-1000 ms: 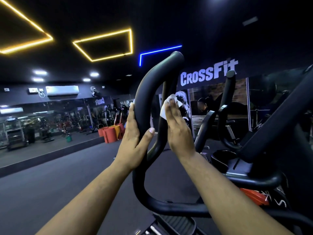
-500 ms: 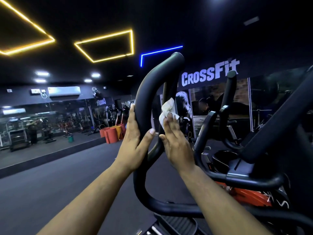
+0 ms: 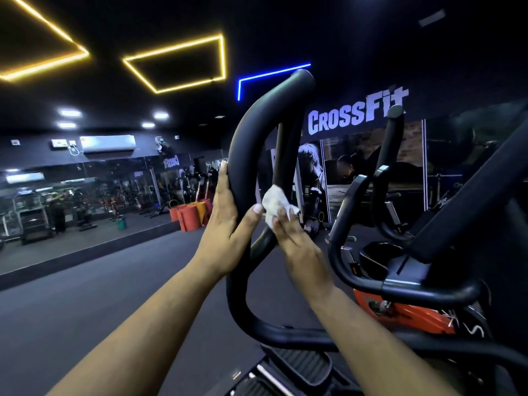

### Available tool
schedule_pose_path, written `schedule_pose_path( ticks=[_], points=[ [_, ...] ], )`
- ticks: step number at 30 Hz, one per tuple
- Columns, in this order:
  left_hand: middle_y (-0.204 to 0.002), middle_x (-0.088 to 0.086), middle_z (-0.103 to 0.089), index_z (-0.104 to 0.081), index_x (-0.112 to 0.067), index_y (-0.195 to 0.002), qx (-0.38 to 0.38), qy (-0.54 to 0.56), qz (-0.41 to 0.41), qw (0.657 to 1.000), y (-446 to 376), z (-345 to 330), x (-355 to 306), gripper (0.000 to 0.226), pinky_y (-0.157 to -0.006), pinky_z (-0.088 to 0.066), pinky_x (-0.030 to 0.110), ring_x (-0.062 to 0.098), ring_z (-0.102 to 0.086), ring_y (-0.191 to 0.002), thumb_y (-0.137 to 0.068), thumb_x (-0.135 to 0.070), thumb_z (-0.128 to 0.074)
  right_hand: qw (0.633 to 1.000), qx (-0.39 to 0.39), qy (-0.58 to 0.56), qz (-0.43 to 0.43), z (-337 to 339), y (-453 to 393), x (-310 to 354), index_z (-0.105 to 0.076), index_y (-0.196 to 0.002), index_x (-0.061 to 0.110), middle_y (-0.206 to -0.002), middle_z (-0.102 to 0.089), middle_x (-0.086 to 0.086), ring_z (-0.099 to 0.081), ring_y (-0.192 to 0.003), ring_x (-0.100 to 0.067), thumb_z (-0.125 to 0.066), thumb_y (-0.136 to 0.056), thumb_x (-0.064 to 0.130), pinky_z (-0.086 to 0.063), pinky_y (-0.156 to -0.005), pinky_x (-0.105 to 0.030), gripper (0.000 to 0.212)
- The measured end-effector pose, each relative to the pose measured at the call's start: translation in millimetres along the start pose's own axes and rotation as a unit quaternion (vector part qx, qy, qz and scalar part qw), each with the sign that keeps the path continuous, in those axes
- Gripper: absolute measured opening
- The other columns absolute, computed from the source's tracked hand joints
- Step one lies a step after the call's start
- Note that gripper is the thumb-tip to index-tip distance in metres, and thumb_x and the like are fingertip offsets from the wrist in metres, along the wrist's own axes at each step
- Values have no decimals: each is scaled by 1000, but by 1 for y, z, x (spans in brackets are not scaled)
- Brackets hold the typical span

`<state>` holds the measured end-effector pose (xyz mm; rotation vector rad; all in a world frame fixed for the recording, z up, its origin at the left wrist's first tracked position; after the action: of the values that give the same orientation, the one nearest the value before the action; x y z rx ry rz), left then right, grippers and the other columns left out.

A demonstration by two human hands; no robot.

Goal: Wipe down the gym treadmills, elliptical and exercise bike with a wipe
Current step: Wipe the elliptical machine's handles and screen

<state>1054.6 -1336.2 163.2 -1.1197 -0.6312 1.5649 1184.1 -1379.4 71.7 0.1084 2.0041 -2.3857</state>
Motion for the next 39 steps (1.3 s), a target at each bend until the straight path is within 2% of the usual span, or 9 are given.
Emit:
schedule_pose_path(
  ticks=[2,7,13,18,23,27,30,35,39],
  points=[
    [-171,-8,2,10,-27,-161,0,-6,1,1000,1,-1,0,88,-120,-6,10,1,-1,-155,-97,-58,-41,998,62,-31,10,-8,26,0,-45,-151,13,-163,-29,5,-25,-152,-17,-62,-71,-28,-61,-83,-39,91],
    [-168,-9,-1,9,-23,-161,-6,-9,-1,1000,1,-1,2,86,-122,-6,13,5,-2,-156,-99,-52,-43,996,25,-86,-13,14,8,-5,-48,-149,7,-159,-38,-7,-42,-145,-28,-55,-84,-23,-44,-111,-37,72],
    [-169,-5,1,10,-23,-159,2,2,-7,1000,11,-3,8,79,-125,-8,20,8,-3,-157,-103,-32,-46,993,78,-56,-69,-8,6,13,-47,-149,12,-159,-38,-6,-42,-143,-33,-58,-75,-26,-59,-92,-45,85],
    [-171,-6,2,10,-27,-160,37,34,28,998,49,-17,36,77,-129,-12,41,7,-3,-157,-105,-30,-44,972,94,-179,-121,-5,52,40,-57,-143,11,-149,-53,-5,-56,-132,-27,-44,-91,-3,-48,-106,-33,56],
    [-171,-14,3,8,-28,-161,66,52,85,993,106,-31,73,77,-127,-13,32,1,-4,-155,-106,-38,-45,934,35,-269,-234,24,99,60,-65,-132,3,-137,-62,-5,-58,-130,-14,-50,-89,-10,-46,-109,-24,48],
    [-171,-10,-3,-3,-15,-164,80,118,136,980,164,-42,106,73,-125,-12,24,3,-5,-156,-108,-32,-46,884,45,-335,-323,12,149,88,-69,-126,8,-132,-67,-3,-60,-126,-7,-53,-93,-10,-47,-104,-23,41],
    [-167,-9,-24,-21,-16,-162,95,186,207,956,216,-51,142,67,-121,-28,26,2,-27,-151,-106,-39,-49,818,54,-370,-437,-17,195,101,-71,-120,20,-123,-72,4,-65,-119,-9,-55,-96,-5,-50,-103,-30,39],
    [-125,4,-68,-64,-13,-127,137,251,314,905,303,-68,217,37,-94,-53,30,9,-65,-109,-97,-34,-59,704,89,-392,-586,-86,277,126,-75,-107,23,-110,-77,1,-71,-107,-18,-58,-95,-6,-54,-94,-35,36],
    [-92,12,-74,-69,-1,-109,193,284,426,837,364,-82,273,17,-72,-53,34,14,-64,-79,-101,-14,-64,648,143,-373,-648,-128,329,144,-72,-106,22,-110,-76,1,-70,-107,-18,-57,-97,-2,-54,-94,-37,29]
  ],
)
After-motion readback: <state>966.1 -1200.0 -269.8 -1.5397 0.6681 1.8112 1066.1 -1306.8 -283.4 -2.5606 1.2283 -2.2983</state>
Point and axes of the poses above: each hand's wrist, its own y-axis away from the middle knuckle, its own z-axis out of the back of the hand, x = y × z, the point moved 10 cm from there along -y, towards the middle knuckle
